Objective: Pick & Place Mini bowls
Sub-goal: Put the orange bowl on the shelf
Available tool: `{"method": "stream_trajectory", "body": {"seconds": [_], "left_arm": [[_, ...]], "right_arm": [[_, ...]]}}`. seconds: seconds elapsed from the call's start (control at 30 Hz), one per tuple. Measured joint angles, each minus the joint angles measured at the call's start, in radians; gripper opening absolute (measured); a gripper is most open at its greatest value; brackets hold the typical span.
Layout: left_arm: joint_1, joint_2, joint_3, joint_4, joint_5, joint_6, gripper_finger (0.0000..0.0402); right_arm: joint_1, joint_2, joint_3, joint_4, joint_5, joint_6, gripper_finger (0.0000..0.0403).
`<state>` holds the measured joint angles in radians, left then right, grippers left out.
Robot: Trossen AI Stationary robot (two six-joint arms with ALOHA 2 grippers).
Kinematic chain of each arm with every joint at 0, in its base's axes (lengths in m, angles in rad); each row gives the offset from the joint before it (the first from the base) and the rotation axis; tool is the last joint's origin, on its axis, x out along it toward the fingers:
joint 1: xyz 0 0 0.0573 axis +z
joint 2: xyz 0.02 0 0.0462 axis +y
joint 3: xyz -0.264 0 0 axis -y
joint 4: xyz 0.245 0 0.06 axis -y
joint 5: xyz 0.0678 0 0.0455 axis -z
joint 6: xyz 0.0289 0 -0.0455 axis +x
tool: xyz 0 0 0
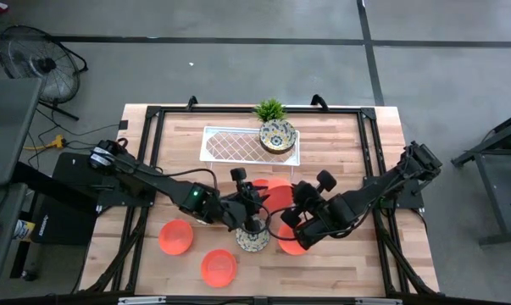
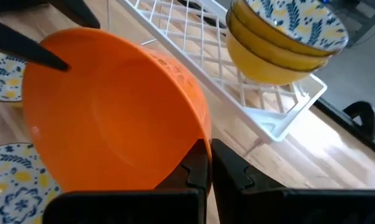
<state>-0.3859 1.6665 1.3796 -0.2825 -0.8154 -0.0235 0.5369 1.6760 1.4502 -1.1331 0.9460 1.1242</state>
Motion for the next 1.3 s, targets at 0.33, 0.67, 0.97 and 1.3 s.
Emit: {"method": "stream_trajectory", "body": {"seconds": [0.33, 0.67, 0.97, 1.3], "left_arm": [[-0.001, 0.0, 0.0, -0.05, 0.007, -0.001, 0.0106], [-0.002, -0.002, 0.0, -0.094, 0.007, -0.028, 0.01], [0.003, -0.001, -0.002, -0.097, 0.002, -0.05, 0.001], [0.003, 0.002, -0.003, -0.112, 0.053, -0.053, 0.0001]], "right_arm": [[0.026, 0.0, 0.003, 0.054, -0.013, -0.005, 0.0001], [0.054, -0.003, 0.101, 0.075, 0.014, -0.133, 0.0001], [0.055, -0.004, 0.115, 0.088, 0.011, -0.156, 0.0001], [0.055, -0.007, 0.117, 0.129, -0.077, -0.137, 0.0071]]}}
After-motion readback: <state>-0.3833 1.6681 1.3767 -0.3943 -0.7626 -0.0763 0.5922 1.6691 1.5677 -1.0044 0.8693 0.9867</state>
